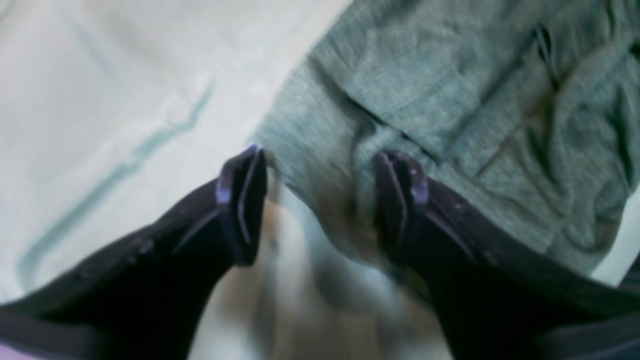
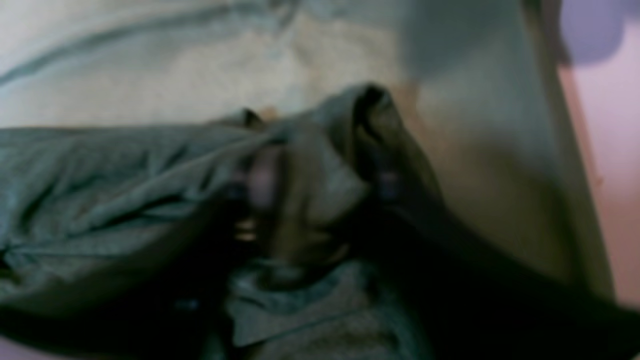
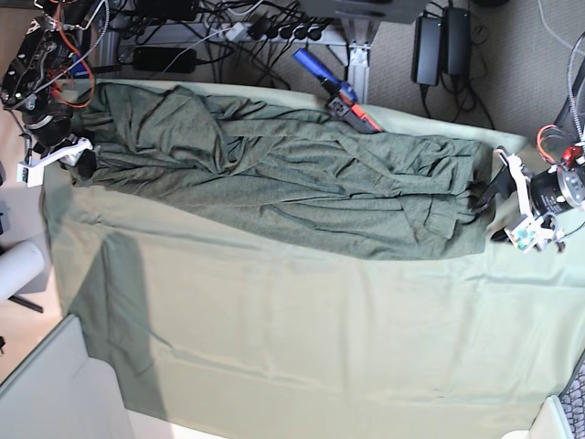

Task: Fold the T-shirt properly
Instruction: 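Pull the held edges toward the collar side, straightening the folded shirt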

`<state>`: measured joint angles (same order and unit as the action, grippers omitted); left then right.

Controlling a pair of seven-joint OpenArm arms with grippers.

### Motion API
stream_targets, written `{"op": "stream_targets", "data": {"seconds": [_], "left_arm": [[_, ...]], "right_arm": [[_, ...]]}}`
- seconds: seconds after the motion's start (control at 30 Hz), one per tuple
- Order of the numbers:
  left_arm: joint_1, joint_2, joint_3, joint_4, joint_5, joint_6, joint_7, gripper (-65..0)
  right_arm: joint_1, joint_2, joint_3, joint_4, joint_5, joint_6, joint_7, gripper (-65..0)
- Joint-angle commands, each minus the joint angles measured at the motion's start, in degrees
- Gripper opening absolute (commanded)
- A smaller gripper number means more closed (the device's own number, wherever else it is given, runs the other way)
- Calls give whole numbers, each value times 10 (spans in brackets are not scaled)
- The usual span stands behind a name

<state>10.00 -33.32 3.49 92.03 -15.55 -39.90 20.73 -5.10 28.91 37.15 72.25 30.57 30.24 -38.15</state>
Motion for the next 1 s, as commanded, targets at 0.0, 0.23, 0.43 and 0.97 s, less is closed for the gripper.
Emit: {"op": "stream_targets", "data": {"seconds": [0.0, 0.23, 0.43, 0.97], "left_arm": [[-5, -10, -5, 9, -27, -1, 6, -257], [-1, -10, -66, 40, -217, -1, 132, -258], [17, -10, -133, 63, -261, -1, 155, -258], [57, -9, -140, 63, -280, -1, 166, -258]], "right_arm": [[5, 17, 5, 3, 5, 0, 18, -305], [7, 28, 6, 14, 55, -1, 19, -277], [7, 29, 54, 39, 92, 0, -8, -277], [9, 24, 123, 39, 150, 0, -33, -280]]}}
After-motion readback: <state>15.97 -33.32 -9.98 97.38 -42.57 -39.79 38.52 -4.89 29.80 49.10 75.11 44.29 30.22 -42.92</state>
